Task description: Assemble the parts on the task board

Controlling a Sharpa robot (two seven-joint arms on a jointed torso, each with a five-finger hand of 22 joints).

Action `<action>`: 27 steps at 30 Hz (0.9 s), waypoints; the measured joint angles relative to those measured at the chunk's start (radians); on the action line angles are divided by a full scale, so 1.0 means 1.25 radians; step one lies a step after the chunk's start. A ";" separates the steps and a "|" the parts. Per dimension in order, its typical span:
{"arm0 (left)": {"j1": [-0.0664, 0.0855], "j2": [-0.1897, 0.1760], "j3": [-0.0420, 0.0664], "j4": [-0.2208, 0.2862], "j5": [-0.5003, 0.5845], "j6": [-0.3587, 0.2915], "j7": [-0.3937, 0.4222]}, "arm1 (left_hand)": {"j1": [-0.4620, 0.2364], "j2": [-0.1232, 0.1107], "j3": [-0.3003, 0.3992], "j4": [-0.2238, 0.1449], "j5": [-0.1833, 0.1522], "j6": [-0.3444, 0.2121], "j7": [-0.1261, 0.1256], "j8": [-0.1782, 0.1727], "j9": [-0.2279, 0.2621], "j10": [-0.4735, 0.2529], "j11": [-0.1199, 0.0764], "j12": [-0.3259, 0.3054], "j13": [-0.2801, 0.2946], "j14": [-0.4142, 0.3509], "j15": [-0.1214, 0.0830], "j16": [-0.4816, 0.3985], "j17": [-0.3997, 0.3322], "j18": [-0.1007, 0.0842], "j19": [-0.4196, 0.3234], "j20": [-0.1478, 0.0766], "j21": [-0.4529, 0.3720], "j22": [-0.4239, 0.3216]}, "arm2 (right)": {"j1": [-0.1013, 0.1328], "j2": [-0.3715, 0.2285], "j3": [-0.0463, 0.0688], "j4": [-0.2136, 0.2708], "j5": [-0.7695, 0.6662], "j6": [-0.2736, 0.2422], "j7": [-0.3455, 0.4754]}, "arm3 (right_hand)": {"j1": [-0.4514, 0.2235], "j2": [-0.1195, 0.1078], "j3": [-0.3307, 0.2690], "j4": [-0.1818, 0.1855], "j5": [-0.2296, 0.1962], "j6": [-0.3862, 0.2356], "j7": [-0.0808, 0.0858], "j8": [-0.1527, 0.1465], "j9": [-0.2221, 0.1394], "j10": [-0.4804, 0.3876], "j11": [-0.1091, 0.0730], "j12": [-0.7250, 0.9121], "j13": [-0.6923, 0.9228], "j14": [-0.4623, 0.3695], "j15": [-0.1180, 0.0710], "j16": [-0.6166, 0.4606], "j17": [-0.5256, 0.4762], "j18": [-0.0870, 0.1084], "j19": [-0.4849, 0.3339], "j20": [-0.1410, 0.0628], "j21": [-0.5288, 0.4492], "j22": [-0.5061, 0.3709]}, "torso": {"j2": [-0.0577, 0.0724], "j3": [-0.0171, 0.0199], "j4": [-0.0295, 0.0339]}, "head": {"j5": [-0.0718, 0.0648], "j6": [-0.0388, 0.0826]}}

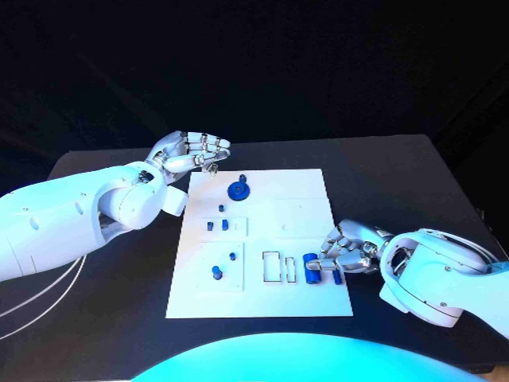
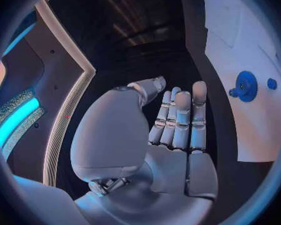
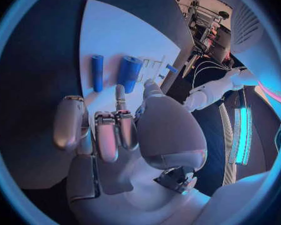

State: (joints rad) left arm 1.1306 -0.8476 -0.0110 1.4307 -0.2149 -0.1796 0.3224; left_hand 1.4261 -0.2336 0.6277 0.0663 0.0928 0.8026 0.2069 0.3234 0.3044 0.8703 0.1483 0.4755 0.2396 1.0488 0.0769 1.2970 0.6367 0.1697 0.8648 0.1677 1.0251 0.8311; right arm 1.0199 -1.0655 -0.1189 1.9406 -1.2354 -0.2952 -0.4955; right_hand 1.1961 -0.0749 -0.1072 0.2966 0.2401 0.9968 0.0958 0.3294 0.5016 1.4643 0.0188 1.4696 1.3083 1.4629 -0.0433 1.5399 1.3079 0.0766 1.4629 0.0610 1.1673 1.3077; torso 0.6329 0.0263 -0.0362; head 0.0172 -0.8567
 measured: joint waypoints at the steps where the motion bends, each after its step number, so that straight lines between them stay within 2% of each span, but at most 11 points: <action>1: 0.000 0.000 0.000 0.000 0.000 0.000 0.000 | 0.000 0.000 0.000 0.000 0.000 0.000 0.000 0.000 0.000 0.000 0.000 0.000 0.000 0.000 0.000 0.000 0.000 0.000 0.000 0.000 0.000 0.000 | 0.000 0.001 0.000 0.000 0.000 0.000 0.000 | 0.000 0.000 0.000 0.000 0.000 0.001 -0.001 0.000 0.000 0.000 0.000 0.000 0.000 0.000 0.000 0.000 0.000 0.000 0.000 0.000 0.000 0.000 | 0.000 0.0001 0.0000 | 0.000 0.000; 8: 0.000 -0.003 0.000 0.002 0.000 0.000 -0.002 | 0.000 0.000 0.000 0.000 0.000 0.000 0.000 0.000 0.000 0.000 0.000 0.000 0.000 -0.006 0.000 0.000 -0.001 0.000 0.000 0.000 0.000 0.000 | -0.008 0.016 0.000 -0.017 -0.002 0.009 -0.007 | -0.005 -0.005 -0.006 0.001 0.000 0.001 -0.001 0.006 0.002 0.000 0.000 0.000 0.000 0.003 -0.003 0.000 0.000 0.000 0.000 0.000 0.002 0.000 | 0.001 0.0005 -0.0002 | 0.004 -0.007; 11: 0.000 -0.003 0.000 0.003 0.000 0.000 -0.003 | 0.000 0.000 0.000 0.000 0.000 0.000 0.000 0.000 0.000 0.000 0.000 0.000 0.000 -0.006 0.000 0.000 -0.001 0.000 0.000 0.000 0.000 0.000 | -0.012 0.023 0.000 -0.028 -0.005 0.022 -0.011 | -0.008 -0.002 -0.008 -0.001 0.000 0.004 -0.004 0.006 0.004 0.000 0.000 0.000 0.000 0.003 -0.003 0.000 0.000 0.000 0.000 0.000 0.003 0.000 | 0.001 0.0002 -0.0002 | 0.005 -0.009; 16: 0.000 -0.004 0.000 0.004 0.000 0.000 -0.004 | 0.000 0.000 0.000 0.000 0.000 0.000 0.000 0.000 0.000 0.000 0.000 0.000 0.000 -0.006 0.000 0.000 -0.001 0.000 0.000 0.000 0.000 0.000 | -0.020 0.041 0.003 -0.042 -0.013 0.040 -0.017 | -0.024 -0.010 -0.013 0.000 0.000 0.011 -0.010 0.021 0.014 0.003 -0.003 0.000 0.000 0.003 -0.003 0.000 0.000 0.000 0.003 -0.003 0.002 0.000 | 0.000 0.0000 -0.0006 | 0.007 -0.012; 22: 0.000 -0.006 0.000 0.005 0.001 0.003 -0.007 | -0.002 0.002 -0.002 0.002 0.000 -0.002 -0.002 0.000 0.000 -0.006 0.000 0.000 0.000 -0.006 0.000 0.000 -0.006 0.000 0.000 0.000 -0.002 -0.001 | -0.029 0.063 0.006 -0.051 -0.026 0.046 -0.020 | -0.024 -0.010 -0.013 0.000 0.000 0.016 -0.014 0.036 0.021 0.000 -0.005 -0.003 0.000 0.000 -0.006 0.000 0.000 0.000 0.003 -0.003 -0.001 0.000 | -0.001 -0.0001 -0.0005 | 0.008 -0.013; 23: 0.000 -0.006 0.000 0.005 0.001 0.003 -0.007 | -0.002 0.002 -0.002 0.002 0.000 -0.003 -0.003 0.000 0.000 -0.006 0.000 0.000 0.000 -0.006 0.000 0.000 -0.006 0.000 0.000 0.000 -0.003 -0.001 | -0.030 0.066 0.007 -0.053 -0.029 0.046 -0.020 | -0.019 -0.010 -0.013 0.000 0.000 0.018 -0.014 0.037 0.024 0.001 -0.006 -0.003 0.000 0.002 -0.007 0.000 0.000 0.000 0.003 -0.003 -0.001 0.000 | -0.001 -0.0001 -0.0004 | 0.008 -0.013; 24: 0.000 -0.007 0.000 0.005 0.001 0.004 -0.007 | -0.003 0.003 -0.002 0.002 0.000 -0.003 -0.003 0.000 0.000 -0.006 0.000 0.000 0.000 -0.006 0.000 0.000 -0.006 0.000 0.000 0.000 -0.003 -0.001 | -0.030 0.068 0.007 -0.054 -0.031 0.046 -0.020 | -0.007 -0.009 -0.013 0.000 0.000 0.018 -0.014 0.037 0.053 0.003 -0.008 -0.003 0.000 0.004 -0.010 0.000 0.000 0.000 0.003 -0.003 -0.001 0.000 | -0.001 -0.0001 -0.0002 | 0.008 -0.013; 25: 0.000 -0.007 0.000 0.005 0.001 0.004 -0.008 | -0.003 0.003 -0.002 0.002 0.000 -0.003 -0.003 0.000 0.000 -0.006 0.000 0.000 0.000 -0.006 0.000 0.000 -0.007 0.000 0.000 0.000 -0.003 -0.001 | -0.031 0.069 0.007 -0.055 -0.032 0.045 -0.020 | 0.000 -0.007 -0.013 0.000 0.000 0.018 -0.014 0.040 0.061 0.003 -0.008 -0.003 0.000 0.004 -0.010 0.000 0.000 0.000 0.001 -0.005 -0.001 0.000 | -0.001 -0.0002 -0.0002 | 0.008 -0.013; 27: 0.000 -0.008 0.000 0.005 0.001 0.005 -0.009 | -0.003 0.003 -0.002 0.002 0.000 -0.003 -0.003 0.000 0.000 -0.006 0.000 0.000 0.000 -0.006 0.000 0.000 -0.007 0.000 0.000 0.000 -0.003 -0.001 | -0.032 0.072 0.008 -0.055 -0.035 0.043 -0.020 | 0.019 -0.002 -0.011 -0.003 0.000 0.018 -0.014 0.046 0.061 0.000 -0.011 -0.003 0.000 0.004 -0.010 0.000 0.000 0.000 0.003 -0.009 -0.001 0.000 | -0.001 -0.0005 -0.0003 | 0.008 -0.012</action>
State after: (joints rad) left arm 1.1306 -0.8574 -0.0111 1.4371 -0.2139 -0.1736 0.3116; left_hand 1.4221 -0.2296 0.6249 0.0690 0.0928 0.7989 0.2033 0.3234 0.3044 0.8629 0.1484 0.4755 0.2397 1.0415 0.0769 1.2970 0.6274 0.1696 0.8648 0.1677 1.0213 0.8300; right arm 0.9800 -0.9760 -0.1094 1.8718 -1.2797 -0.2415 -0.5211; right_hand 1.2193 -0.0774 -0.1208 0.2935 0.2396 1.0188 0.0785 0.3863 0.5782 1.4648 0.0052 1.4655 1.3079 1.4685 -0.0557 1.5399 1.3076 0.0768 1.4662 0.0501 1.1664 1.3073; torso 0.6314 0.0257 -0.0366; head 0.0273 -0.8715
